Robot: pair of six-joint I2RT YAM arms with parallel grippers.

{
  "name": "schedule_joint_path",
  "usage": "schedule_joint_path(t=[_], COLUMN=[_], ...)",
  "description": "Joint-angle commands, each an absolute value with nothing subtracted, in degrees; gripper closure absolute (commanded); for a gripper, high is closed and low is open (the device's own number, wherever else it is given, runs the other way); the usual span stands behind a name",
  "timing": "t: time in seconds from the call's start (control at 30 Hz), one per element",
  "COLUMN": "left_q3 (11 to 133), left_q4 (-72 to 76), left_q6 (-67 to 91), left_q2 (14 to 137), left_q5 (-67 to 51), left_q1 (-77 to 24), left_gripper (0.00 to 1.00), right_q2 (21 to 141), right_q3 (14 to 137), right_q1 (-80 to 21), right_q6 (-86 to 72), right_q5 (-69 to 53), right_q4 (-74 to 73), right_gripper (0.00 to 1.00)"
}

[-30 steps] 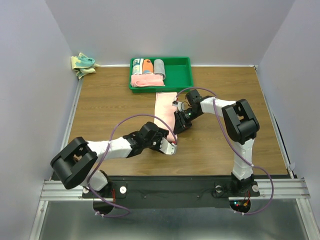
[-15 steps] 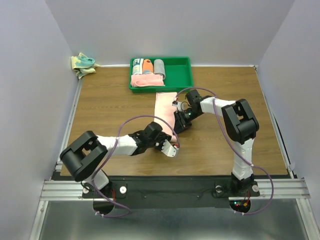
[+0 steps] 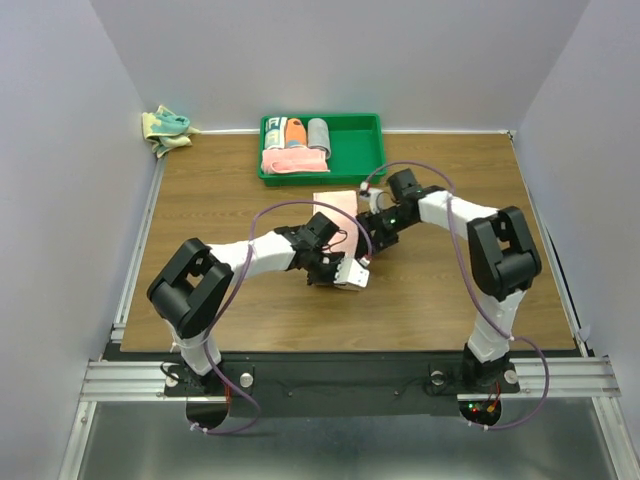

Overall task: Roll the towels
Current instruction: Roll the towel

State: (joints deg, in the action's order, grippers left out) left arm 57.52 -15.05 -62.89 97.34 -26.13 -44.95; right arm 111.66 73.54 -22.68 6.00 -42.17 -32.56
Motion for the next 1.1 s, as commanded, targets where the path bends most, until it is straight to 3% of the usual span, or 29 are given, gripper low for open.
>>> schedule_joint_path(t=[0.0,0.2,0.23,0.5,0.57,0.63,0.77,1.07], left_q3=[60.7,63.4,64.2,71.5,73.6,75.1,78.5,85.4], left_q4=[-28.0,-32.0,-32.6,-36.6,-37.9,-40.2,-43.3,-50.9], left_q6=[-56.6,-52.4,-52.1,-45.8,-45.5,-45.7,-46.6,-49.8], left_q2=[99.7,104.2,105.2,114.8,116.9,120.0,124.8,130.9], left_q5=[-37.1,-41.4,-42.4,-46.1,-46.6,-46.6,-46.5,-46.3], left_q1=[-44.8,-43.5,-43.2,-41.1,-40.4,-40.0,-38.2,-35.5], left_gripper=[0.86,0.86,0.86,0.86,0.85,0.85,0.83,0.83], right_q2=[104.1,89.1,86.2,59.7,56.7,56.3,66.6,70.1], right_q3=[73.7,69.4,68.4,61.6,63.5,65.8,71.7,65.8], right_q1=[-13.9,-7.5,-7.3,-7.3,-7.3,-7.3,-11.6,-28.7], right_q6=[7.0,9.5,10.6,15.2,18.4,28.4,34.7,32.8], right_q5=[-38.3,-36.0,-35.9,-31.8,-34.9,-41.2,-39.4,-27.5], right_q4=[-31.4,-29.4,-28.7,-27.0,-33.4,-44.8,-58.6,-46.1], right_gripper=[0.21,0.13,0.00,0.00,0.00,0.00,0.00,0.00])
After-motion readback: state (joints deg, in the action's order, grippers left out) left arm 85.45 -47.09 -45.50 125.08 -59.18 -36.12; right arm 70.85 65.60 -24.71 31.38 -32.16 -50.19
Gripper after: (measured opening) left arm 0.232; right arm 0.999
